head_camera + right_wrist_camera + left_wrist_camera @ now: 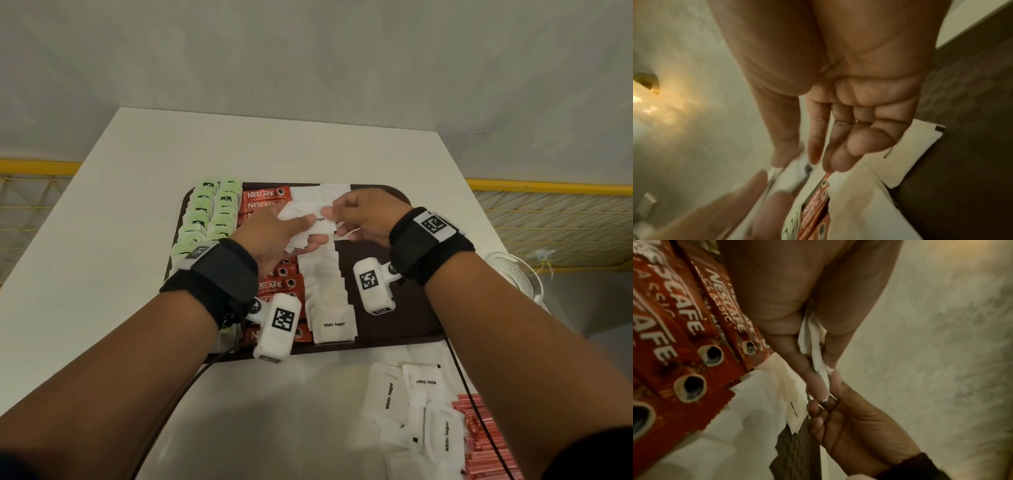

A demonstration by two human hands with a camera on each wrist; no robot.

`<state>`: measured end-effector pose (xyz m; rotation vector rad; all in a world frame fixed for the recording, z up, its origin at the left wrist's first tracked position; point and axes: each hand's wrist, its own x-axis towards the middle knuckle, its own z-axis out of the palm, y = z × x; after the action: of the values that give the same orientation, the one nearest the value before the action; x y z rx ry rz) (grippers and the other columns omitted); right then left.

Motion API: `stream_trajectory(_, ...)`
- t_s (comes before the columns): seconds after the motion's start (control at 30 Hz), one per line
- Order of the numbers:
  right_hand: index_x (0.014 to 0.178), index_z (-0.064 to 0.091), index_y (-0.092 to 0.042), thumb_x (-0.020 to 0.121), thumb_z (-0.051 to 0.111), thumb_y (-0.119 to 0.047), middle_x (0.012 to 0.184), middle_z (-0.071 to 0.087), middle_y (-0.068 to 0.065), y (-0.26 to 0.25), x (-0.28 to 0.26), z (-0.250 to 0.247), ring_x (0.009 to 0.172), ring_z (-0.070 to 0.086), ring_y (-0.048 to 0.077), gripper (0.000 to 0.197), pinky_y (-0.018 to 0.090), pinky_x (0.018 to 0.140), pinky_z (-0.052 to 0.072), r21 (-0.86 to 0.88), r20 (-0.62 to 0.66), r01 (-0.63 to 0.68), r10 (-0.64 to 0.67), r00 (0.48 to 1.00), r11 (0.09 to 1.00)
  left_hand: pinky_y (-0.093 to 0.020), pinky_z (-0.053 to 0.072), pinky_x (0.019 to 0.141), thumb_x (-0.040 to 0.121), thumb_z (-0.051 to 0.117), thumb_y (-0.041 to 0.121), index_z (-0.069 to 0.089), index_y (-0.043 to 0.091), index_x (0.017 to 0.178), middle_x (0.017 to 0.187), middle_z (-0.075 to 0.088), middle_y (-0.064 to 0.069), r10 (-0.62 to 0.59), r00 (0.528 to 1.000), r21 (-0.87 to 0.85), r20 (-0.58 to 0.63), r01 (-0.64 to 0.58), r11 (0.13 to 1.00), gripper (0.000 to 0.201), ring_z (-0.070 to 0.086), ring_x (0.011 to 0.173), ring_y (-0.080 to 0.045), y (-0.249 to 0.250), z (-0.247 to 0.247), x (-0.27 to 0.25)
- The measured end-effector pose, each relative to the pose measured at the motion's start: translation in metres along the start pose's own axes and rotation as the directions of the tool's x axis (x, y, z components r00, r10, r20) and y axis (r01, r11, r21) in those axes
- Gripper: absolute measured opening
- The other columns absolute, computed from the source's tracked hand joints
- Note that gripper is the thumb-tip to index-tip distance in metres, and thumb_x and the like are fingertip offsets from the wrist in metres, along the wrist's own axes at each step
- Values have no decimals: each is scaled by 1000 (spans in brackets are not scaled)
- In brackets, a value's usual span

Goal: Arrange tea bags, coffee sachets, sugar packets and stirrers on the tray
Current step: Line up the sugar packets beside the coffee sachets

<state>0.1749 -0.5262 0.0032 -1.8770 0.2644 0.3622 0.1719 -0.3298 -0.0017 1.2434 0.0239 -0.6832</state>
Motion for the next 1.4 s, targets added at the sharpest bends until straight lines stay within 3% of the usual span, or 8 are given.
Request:
stream_trajectory(0.23,90,63,-8,86,71,-12,71,62,6,19,2,-20,55,54,12,10,21,49,47,154,-165,-19,45,985,988,-27,61,68,99,54,11,54,-2,126,110,70,-18,-41,998,-24,-46,39,999,31,74,92,-28,4,-6,-1)
stream_trajectory(0.43,88,64,-13,86,72,-18,74,66,10,43,6,-32,53,57,12,10,21,46,45,-9,-187,-194,189,964,981,-34,62,79,98,33,3,47,-10,130,115,65,-27,-65,998,-166,-15,61,984,37,72,96,-37,11,-16,-5)
stream_trajectory(0.7,93,64,-12,79,79,-20,69,63,3,35,11,-24,54,56,10,22,19,43,43,-199,-281,-172,112,953,965,-35,61,80,104,44,9,48,5,130,126,61,-17,-48,999,2,-19,49,999,27,73,96,-32,5,-14,-4)
stream_trajectory(0.8,80,60,-15,75,82,-22,69,63,4,31,15,-23,56,57,13,24,24,48,44,-299,-308,-170,74,949,939,-31,62,74,102,50,11,49,3,133,125,64,-17,-20,1000,76,-16,21,997,32,73,96,-30,2,-16,-3)
stream_trajectory(0.97,77,56,-19,76,80,-36,84,61,-3,24,15,-21,78,58,17,29,33,77,50,-481,-380,-125,-78,922,868,-33,62,75,96,61,13,54,4,130,118,70,-14,15,1000,141,-11,-13,990,35,73,96,-30,2,-17,-2)
stream_trajectory(1.07,89,64,-19,86,67,-46,88,66,-3,4,0,-11,70,58,13,28,29,66,50,-362,-230,2,-91,969,932,-37,62,78,92,66,13,57,5,127,115,71,-13,31,1000,183,-1,-31,983,36,73,95,-32,1,-14,0)
stream_trajectory(1.2,100,70,-10,85,73,-28,85,69,-1,-11,-16,2,66,59,11,23,22,56,48,-243,39,116,-109,993,963,-33,62,71,92,67,17,61,5,118,106,73,-17,64,997,284,44,-74,956,29,74,91,-32,0,-4,0)
stream_trajectory(1.4,89,68,-10,85,72,-12,75,64,9,14,-11,-21,58,56,15,6,23,49,46,-25,-171,89,-92,981,996,-24,56,51,103,49,20,55,10,115,97,75,-14,24,999,260,-48,-11,966,17,75,77,-27,4,3,-1)
